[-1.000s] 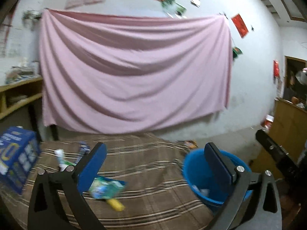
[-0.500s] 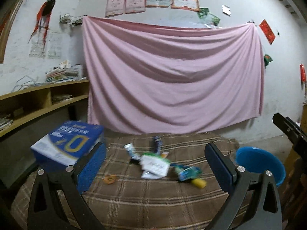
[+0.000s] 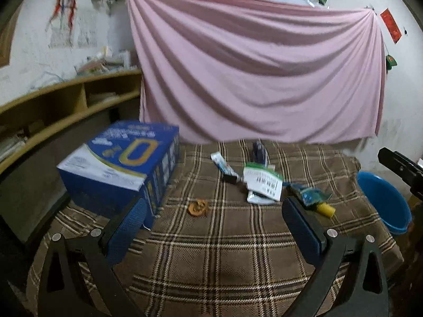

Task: Collect trash
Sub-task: 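Move both tools back over the remaining items on the bed, then grasp the brown dried piece with the left gripper while the right grasps the yellow cap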

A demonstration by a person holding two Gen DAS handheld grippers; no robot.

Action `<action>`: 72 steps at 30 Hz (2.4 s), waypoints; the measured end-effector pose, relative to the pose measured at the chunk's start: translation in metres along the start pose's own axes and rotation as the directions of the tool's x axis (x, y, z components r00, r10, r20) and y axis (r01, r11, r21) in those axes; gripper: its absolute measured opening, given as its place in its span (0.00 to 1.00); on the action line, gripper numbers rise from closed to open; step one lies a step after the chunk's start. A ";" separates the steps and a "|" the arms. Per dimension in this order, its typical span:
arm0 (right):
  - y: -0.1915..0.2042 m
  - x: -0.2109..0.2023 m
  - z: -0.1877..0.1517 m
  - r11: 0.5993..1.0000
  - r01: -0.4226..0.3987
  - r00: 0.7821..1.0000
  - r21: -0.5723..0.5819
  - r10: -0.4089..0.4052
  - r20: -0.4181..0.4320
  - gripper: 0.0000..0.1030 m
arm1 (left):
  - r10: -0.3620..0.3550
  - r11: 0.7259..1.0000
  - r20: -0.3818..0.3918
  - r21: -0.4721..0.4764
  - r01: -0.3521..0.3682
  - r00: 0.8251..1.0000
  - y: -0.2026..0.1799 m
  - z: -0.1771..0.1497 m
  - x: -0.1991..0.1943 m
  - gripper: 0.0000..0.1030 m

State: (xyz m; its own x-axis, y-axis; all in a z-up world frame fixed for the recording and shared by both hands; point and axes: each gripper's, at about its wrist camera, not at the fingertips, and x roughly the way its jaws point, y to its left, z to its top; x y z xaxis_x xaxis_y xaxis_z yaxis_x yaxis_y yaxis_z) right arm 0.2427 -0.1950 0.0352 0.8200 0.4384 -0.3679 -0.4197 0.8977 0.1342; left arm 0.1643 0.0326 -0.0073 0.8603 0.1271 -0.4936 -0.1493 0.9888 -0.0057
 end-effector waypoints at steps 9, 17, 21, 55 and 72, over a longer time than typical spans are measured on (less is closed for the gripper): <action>0.004 0.041 -0.015 0.997 -0.067 0.964 0.036 0.074 -0.257 0.95 | -0.002 1.000 -0.185 0.028 0.008 0.983 0.001 0.000 0.047 0.81; 0.012 0.072 -0.028 0.991 -0.126 0.906 0.045 0.134 -0.402 0.63 | -0.022 1.000 -0.269 0.008 0.024 0.963 0.003 0.004 0.074 0.62; 0.015 0.083 -0.033 0.988 -0.145 0.882 0.057 0.155 -0.446 0.52 | -0.002 1.000 -0.297 -0.001 0.002 0.955 0.007 0.009 0.088 0.56; 0.019 0.087 -0.039 0.975 -0.206 0.853 0.087 0.222 -0.473 0.13 | -0.093 0.995 -0.284 -0.069 0.076 0.954 -0.007 0.004 0.066 0.24; 0.009 -0.039 -0.009 0.979 -0.204 0.969 0.002 0.202 0.144 0.13 | -0.178 0.984 0.125 0.003 0.179 0.976 -0.067 0.032 -0.018 0.24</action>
State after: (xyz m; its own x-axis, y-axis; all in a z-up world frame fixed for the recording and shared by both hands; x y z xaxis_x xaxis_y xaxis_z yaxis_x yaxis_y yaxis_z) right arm 0.2039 -0.2044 0.0421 0.7657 0.6122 -0.1972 -0.5774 0.7893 0.2088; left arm 0.1742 -0.0333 0.0296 0.9271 -0.0419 -0.3726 0.0084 0.9958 -0.0911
